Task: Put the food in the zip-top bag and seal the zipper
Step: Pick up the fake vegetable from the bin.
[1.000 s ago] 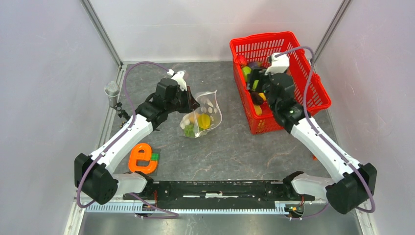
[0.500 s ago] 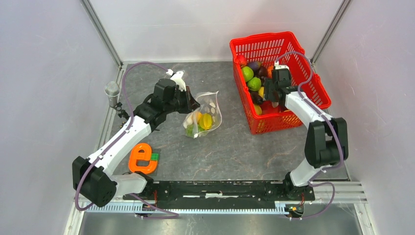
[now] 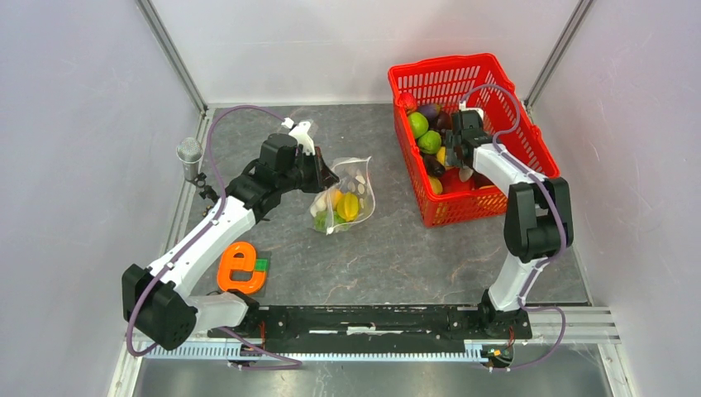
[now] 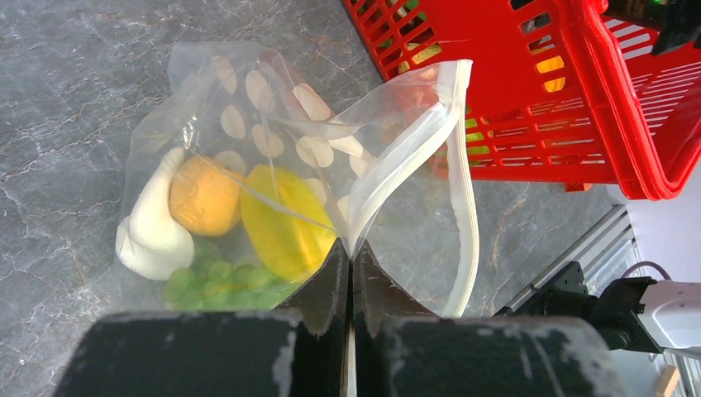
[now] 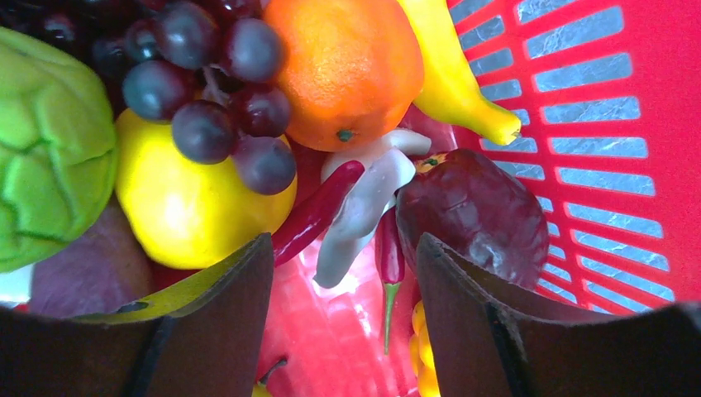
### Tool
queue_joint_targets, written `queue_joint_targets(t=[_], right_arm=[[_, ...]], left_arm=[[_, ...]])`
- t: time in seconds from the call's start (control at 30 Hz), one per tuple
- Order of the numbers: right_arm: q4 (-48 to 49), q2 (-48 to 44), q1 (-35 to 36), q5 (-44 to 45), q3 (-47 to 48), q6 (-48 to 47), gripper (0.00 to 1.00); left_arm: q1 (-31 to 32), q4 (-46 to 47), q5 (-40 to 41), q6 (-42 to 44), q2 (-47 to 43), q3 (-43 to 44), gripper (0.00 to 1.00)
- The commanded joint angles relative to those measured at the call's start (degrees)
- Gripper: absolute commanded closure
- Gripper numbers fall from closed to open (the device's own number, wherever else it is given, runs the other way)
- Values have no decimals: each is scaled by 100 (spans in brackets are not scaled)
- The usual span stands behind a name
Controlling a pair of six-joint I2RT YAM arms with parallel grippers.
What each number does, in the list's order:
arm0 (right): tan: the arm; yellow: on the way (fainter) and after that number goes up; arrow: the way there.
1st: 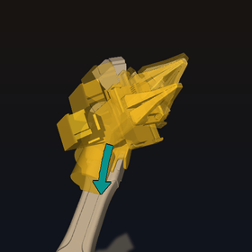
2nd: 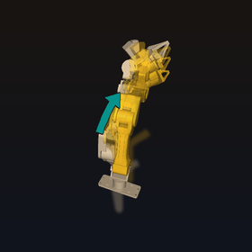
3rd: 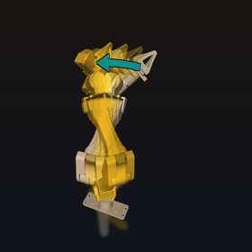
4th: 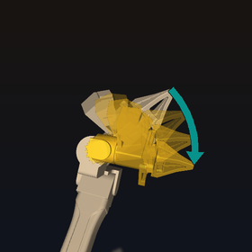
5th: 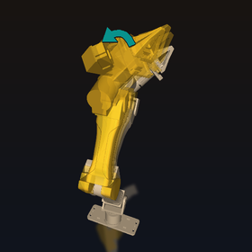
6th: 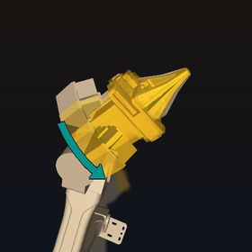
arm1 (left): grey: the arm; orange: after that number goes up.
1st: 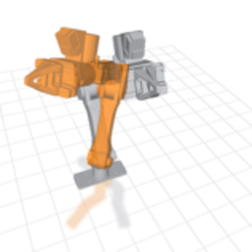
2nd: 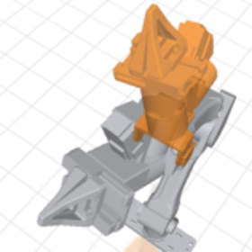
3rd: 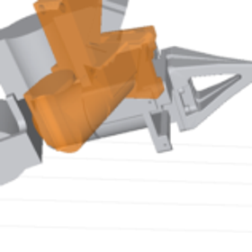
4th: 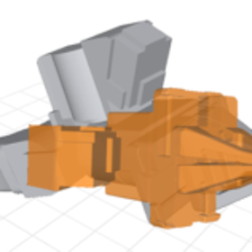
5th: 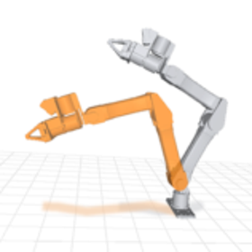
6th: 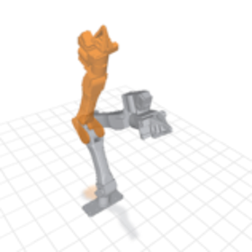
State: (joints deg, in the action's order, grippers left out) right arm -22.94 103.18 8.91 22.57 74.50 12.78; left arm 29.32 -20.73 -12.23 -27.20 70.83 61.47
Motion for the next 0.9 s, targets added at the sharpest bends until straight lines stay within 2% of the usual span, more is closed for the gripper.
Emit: queue_joint_targets(t=[0.0, 0.13, 0.27, 0.3, 0.47, 0.53, 0.87], right_arm=[[375, 178, -44, 361, 80, 164, 34], [228, 383, -98, 196, 193, 202, 41], [540, 275, -129, 295, -135, 131, 59], [504, 288, -147, 281, -132, 123, 68], [655, 14, -145, 206, -478, 162, 81], [748, -214, -150, 123, -644, 180, 93], [1308, -1878, -148, -694, -1582, 394, 97]], left_arm=[[-41, 315, -151, -76, -173, -2, 97], [-40, 346, -175, -93, -209, -20, 97], [-40, 339, -176, -96, -200, -26, 97], [-40, 350, -199, -103, -209, -43, 97], [-27, 365, -183, -104, -215, -74, 97], [-32, 359, -188, -107, -208, -74, 97], [-31, 341, -185, -90, -77, 0, 97]])
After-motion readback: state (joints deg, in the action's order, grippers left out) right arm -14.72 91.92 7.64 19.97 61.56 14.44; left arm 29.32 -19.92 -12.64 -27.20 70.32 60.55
